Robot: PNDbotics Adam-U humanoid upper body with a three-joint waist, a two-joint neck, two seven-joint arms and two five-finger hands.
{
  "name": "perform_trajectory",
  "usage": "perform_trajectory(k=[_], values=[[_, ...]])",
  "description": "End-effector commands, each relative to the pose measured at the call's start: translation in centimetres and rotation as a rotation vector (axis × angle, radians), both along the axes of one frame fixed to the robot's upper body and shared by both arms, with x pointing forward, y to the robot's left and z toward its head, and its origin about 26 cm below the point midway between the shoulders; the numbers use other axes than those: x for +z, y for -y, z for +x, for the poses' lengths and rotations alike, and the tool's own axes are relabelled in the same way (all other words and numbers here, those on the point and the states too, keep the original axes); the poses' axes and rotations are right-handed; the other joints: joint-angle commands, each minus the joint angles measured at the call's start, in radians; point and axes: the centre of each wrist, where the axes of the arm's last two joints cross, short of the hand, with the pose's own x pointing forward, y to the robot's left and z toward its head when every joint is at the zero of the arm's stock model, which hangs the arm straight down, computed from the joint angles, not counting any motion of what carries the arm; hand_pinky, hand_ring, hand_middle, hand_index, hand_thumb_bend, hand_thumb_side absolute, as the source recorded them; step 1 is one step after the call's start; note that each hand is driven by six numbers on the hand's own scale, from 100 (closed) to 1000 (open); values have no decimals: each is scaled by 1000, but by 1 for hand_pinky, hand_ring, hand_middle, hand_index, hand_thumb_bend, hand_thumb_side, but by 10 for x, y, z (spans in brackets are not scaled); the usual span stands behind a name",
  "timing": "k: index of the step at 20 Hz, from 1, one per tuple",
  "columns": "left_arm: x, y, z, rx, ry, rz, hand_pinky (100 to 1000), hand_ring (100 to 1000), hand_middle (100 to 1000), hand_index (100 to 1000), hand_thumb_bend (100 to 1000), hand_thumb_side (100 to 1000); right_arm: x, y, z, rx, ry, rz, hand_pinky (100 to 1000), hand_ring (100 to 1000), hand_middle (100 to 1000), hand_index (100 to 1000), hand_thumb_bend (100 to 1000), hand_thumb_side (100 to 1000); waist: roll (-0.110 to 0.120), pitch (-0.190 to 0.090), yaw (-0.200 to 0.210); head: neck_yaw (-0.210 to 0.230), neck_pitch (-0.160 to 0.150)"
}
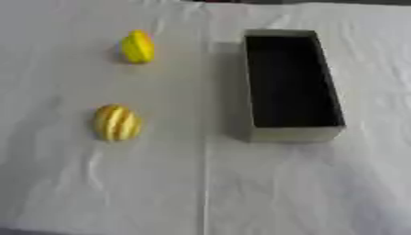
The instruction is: Pick up objects on the table and place them in the box.
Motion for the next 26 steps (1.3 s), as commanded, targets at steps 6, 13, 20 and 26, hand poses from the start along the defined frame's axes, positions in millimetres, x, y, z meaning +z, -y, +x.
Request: perform_trajectory(k=[6,13,20,26], values=[[11,-6,-5,24,27,82,816,766,768,830,100,574,6,2,-3,-7,17,-22,884,741,437,711,100,588,2,-16,2,-32,0],[27,-27,-14,178,15,413,814,768,768,837,100,494,6,4,-4,-16,15,-36,884,742,436,711,100,586,13,-13,4,-47,-6],[50,-37,-22,360,-15,846,812,785,770,852,100,285,5,5,-4,-22,9,-50,884,742,433,711,100,585,22,-10,6,-51,-9],[64,-27,-22,417,10,1112,831,816,791,881,100,220,7,3,-3,-11,6,-56,884,741,432,711,100,585,26,-9,1,-41,-10]])
